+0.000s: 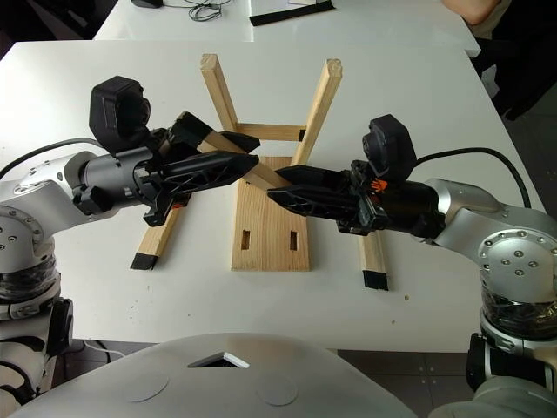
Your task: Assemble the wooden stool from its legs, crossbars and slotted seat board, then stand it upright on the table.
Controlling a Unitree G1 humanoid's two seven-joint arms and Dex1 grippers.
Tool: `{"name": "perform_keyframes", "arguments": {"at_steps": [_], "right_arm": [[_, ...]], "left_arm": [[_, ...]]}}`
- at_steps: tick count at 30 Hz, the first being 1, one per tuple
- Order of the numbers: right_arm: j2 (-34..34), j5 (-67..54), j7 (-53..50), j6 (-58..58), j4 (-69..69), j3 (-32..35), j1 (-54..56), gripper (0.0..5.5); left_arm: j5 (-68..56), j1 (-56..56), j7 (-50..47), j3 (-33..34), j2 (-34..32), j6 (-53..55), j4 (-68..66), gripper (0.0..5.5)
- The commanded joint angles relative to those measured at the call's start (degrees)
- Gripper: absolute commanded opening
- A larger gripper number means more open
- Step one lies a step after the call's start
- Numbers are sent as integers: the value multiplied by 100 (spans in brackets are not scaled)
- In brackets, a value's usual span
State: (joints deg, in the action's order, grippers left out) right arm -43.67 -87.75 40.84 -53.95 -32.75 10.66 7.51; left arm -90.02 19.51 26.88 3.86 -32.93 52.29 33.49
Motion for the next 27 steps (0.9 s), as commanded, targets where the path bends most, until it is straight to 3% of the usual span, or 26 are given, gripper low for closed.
{"name": "perform_keyframes", "arguments": {"at_steps": [1,6,7,14,17,23,25,27], "right_arm": [[-148,40,-19,-85,21,-55,28,130],[-141,307,-226,-13,68,-125,80,130],[-131,410,-268,-5,106,-168,97,166],[-328,1280,-94,40,27,-347,-190,269],[-433,1845,96,182,-33,-391,-529,272],[-210,2396,-130,637,-548,238,-1847,272],[-7,2476,-340,817,-862,502,-2406,272],[203,2561,-546,994,-1128,705,-2852,272]], "left_arm": [[42,0,9,-82,-82,-32,139,130],[194,-19,39,-157,-108,-63,100,130],[232,-18,28,-167,-105,-76,80,130],[296,53,-12,-70,-188,-57,-153,130],[355,122,205,88,-487,61,-273,130],[1755,674,2011,26,-1954,287,-1162,130],[2939,868,2875,-341,-2341,-428,-1536,130],[3644,982,3717,-502,-2293,-1231,-2080,130]]}}
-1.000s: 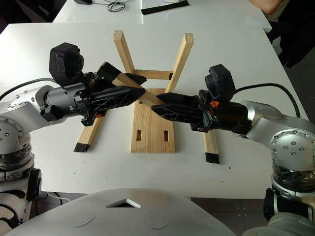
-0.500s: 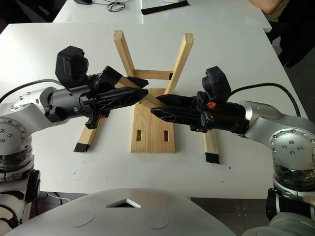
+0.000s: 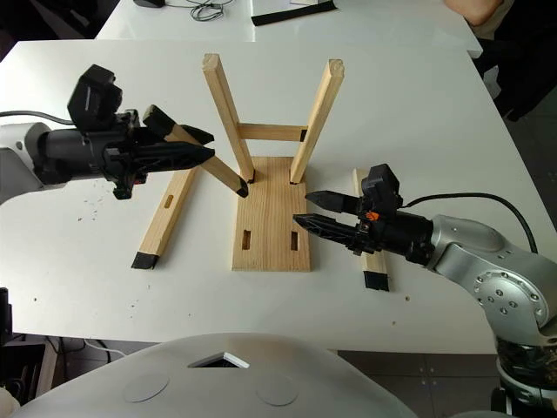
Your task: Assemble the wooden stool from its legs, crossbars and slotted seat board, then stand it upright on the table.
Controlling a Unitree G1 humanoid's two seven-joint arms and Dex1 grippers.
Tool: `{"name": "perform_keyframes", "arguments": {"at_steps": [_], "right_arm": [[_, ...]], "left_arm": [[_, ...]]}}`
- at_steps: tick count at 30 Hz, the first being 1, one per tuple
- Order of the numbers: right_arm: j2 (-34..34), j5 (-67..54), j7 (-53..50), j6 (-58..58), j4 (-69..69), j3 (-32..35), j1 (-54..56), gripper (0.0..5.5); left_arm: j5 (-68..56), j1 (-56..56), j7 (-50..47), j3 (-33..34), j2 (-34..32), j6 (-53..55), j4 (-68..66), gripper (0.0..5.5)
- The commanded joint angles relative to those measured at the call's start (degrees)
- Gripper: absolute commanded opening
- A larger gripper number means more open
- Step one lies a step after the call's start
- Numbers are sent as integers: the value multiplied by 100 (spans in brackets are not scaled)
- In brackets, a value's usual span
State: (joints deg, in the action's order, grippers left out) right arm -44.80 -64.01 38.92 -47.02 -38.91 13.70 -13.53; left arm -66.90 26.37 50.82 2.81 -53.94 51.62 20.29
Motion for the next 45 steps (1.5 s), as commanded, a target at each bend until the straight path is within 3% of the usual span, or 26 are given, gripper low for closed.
{"name": "perform_keyframes", "arguments": {"at_steps": [1,6,8,17,25,45], "right_arm": [[408,212,-444,375,-613,471,-918,272],[801,382,-816,721,-977,650,-1535,272],[903,443,-916,828,-1041,639,-1662,272],[977,834,-945,979,-920,399,-1775,272],[873,1103,-811,964,-834,282,-1799,272],[718,1324,-640,953,-744,93,-1718,272]], "left_arm": [[1479,383,1666,-460,-141,-1313,-1047,130],[3182,921,3549,-1240,-125,-3035,-2998,130],[3450,1052,4092,-1576,-137,-4484,-3826,130],[3505,884,4168,-2782,-432,-7515,-5558,130],[3162,875,4168,-3346,-526,-8091,-5769,130],[3237,508,4167,-3558,-319,-8613,-6016,130]]}}
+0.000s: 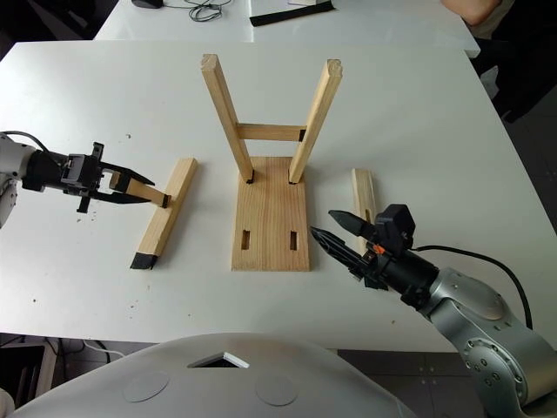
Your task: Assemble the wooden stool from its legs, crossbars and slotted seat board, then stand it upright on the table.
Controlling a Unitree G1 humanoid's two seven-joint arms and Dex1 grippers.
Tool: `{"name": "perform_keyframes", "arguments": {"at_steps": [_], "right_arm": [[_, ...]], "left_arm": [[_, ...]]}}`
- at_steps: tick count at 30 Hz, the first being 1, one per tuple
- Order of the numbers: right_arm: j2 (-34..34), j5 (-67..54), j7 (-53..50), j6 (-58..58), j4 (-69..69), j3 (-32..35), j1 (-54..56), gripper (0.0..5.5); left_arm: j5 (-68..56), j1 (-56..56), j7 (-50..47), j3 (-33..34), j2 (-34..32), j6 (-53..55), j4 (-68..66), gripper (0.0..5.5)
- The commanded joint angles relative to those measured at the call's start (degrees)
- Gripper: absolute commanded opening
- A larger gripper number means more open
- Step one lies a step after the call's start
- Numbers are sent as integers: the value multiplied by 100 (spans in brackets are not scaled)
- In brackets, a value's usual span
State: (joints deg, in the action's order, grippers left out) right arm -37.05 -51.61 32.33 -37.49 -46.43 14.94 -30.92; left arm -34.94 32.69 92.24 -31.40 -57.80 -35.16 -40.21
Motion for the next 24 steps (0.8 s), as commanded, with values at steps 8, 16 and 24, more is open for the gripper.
{"name": "perform_keyframes", "arguments": {"at_steps": [8,16,24], "right_arm": [[-158,70,39,-50,27,-46,98,272],[-204,220,-31,-64,94,-221,258,272],[-259,343,44,-85,182,-301,384,272]], "left_arm": [[-130,-444,25,-372,-122,828,581,130],[302,-285,24,-408,73,1913,1294,130],[672,-1220,-552,627,540,2104,1536,130]]}}
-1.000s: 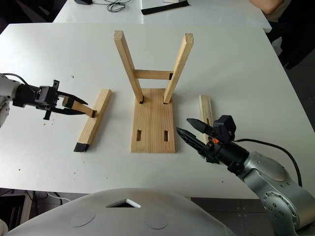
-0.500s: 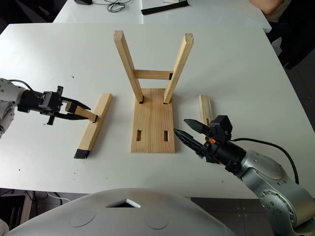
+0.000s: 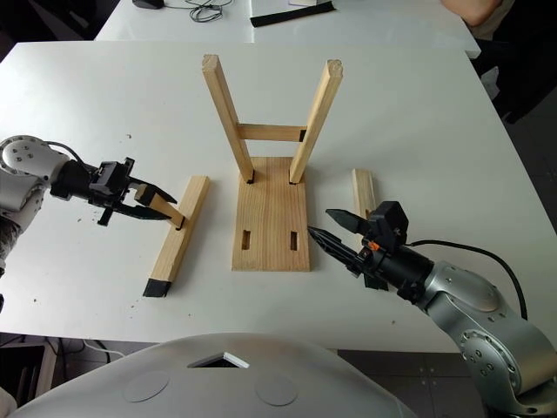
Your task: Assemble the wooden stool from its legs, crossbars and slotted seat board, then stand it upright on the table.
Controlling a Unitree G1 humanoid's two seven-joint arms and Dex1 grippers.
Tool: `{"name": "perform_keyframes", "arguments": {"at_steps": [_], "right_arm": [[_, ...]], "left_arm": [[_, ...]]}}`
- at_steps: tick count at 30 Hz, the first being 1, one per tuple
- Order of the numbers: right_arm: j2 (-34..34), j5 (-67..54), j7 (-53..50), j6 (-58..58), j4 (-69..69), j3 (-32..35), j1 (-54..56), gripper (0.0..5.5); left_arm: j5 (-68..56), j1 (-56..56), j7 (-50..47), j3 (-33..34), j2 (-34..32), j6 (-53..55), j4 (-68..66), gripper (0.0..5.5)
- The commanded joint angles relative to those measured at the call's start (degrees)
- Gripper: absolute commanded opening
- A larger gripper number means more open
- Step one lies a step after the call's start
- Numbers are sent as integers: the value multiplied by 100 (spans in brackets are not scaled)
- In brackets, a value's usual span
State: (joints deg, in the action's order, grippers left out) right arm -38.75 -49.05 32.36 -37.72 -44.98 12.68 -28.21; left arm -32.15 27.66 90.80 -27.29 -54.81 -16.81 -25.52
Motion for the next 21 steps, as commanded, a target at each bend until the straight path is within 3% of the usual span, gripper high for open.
{"name": "perform_keyframes", "arguments": {"at_steps": [1,9,14,21], "right_arm": [[-96,103,49,-61,47,-85,128,272],[-140,228,115,-60,144,-175,265,272],[-113,308,124,-43,184,-229,329,272],[-199,441,236,-48,295,-309,465,272]], "left_arm": [[431,-867,-495,328,278,310,132,130],[1071,-1131,-1270,707,490,793,654,130],[1355,-1117,-2008,831,567,1654,1285,130],[816,-1434,-1621,967,411,3039,2027,130]]}}
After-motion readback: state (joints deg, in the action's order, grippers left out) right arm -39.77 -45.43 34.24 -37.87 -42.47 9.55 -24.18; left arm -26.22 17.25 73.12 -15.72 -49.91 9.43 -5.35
